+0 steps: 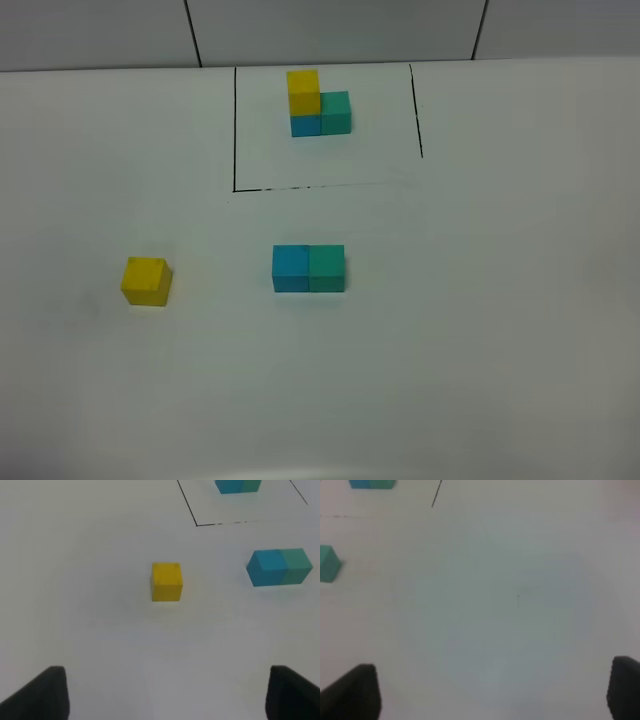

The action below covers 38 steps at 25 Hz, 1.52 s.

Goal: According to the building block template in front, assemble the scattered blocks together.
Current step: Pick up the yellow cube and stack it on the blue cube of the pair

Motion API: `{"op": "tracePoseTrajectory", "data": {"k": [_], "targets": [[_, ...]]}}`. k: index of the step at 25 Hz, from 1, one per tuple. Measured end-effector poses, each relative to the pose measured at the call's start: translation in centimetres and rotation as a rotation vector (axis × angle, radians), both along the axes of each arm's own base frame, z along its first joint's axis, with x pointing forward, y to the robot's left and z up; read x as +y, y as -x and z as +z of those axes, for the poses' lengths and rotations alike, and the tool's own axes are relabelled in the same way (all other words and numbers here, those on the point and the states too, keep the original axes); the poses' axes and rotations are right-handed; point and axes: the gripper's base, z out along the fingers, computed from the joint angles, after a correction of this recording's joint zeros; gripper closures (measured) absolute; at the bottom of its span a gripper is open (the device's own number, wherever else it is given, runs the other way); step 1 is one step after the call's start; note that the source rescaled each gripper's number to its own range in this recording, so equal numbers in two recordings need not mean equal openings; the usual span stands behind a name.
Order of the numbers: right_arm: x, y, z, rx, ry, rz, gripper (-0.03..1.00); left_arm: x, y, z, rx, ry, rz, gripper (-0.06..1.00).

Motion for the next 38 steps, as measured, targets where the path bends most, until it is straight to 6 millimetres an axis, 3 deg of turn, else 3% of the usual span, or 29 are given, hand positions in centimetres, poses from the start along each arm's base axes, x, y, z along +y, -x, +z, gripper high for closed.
{"op": "tracePoseTrajectory", "data": {"k": [18,38], "targets": [[0.00,0.00,0.00,0.000,-0.001,0.000,0.60,0.00,0.00,0.00,0.000,0.001,0.000,0.25],[0.00,0.00,0.00,0.000,-0.001,0.000,0.64,0.00,0.00,0.00,0.000,0.001,0.000,0.25]]}}
